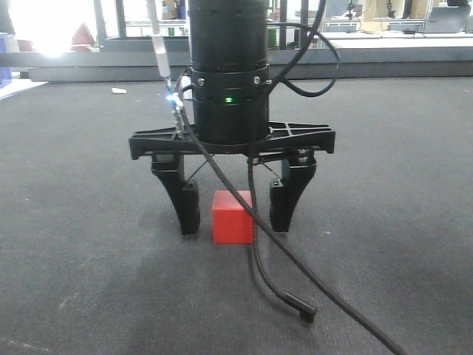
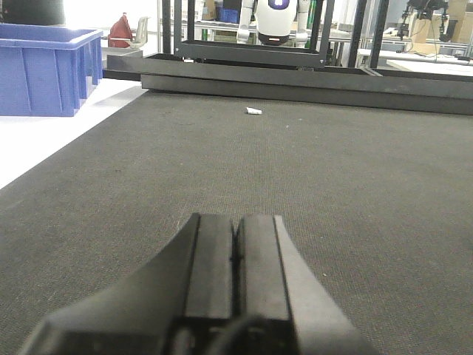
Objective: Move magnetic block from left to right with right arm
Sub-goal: 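Lower the open right gripper over the red cube, then close the right gripper on the red cube and lift it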
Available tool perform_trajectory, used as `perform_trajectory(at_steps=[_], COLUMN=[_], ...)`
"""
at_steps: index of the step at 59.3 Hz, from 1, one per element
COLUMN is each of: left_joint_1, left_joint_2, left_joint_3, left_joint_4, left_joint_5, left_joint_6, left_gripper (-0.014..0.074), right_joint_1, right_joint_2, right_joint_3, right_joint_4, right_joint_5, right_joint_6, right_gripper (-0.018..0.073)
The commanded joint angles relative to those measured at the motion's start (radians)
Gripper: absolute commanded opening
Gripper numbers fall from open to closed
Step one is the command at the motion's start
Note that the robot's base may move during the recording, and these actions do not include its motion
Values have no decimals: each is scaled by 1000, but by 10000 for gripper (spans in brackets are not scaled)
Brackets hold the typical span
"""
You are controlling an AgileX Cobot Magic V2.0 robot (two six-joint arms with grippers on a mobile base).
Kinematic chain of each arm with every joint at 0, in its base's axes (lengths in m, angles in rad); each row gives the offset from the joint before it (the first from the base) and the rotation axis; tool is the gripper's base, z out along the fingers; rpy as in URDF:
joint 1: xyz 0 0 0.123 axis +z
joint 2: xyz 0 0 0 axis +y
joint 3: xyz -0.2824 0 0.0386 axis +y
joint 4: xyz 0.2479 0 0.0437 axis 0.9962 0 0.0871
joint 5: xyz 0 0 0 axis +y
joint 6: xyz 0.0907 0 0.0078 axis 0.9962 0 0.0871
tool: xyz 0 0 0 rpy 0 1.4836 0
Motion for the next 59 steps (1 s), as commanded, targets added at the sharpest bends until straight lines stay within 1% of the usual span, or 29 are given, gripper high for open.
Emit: perform_trajectory(at_steps=[1, 3, 13, 18, 32, 36, 44, 48, 54, 59], left_joint_1=[-5, -5, -5, -5, -5, -5, -5, -5, -5, -5], left_joint_2=[-9, -9, -9, -9, -9, -9, -9, -9, -9, -9], left_joint_3=[9, 9, 9, 9, 9, 9, 9, 9, 9, 9], left_joint_4=[0, 0, 0, 0, 0, 0, 0, 0, 0, 0], left_joint_5=[-88, -88, -88, -88, -88, -88, -88, -88, -88, -88], left_joint_6=[-4, -4, -4, -4, -4, -4, -4, -4, -4, -4], left_gripper=[-116, -116, -116, -116, -116, -116, -116, -116, -116, -116], right_joint_1=[1, 1, 1, 1, -3, -6, -27, -50, -99, -162], right_joint_2=[-57, -57, -57, -61, -94, -115, -180, -226, -304, -386], right_joint_3=[-34, -34, -34, -34, -34, -34, -20, 6, 76, 171], right_joint_4=[-2, -2, -2, -2, -3, -9, -9, -1, 16, 43], right_joint_5=[-5, -6, -14, -11, 9, 30, 38, 34, 14, -27], right_joint_6=[0, 0, 0, 0, -1, -26, -140, -196, -284, -375], right_gripper=[615, 586, 382, 337, 330, 330, 330, 330, 330, 330])
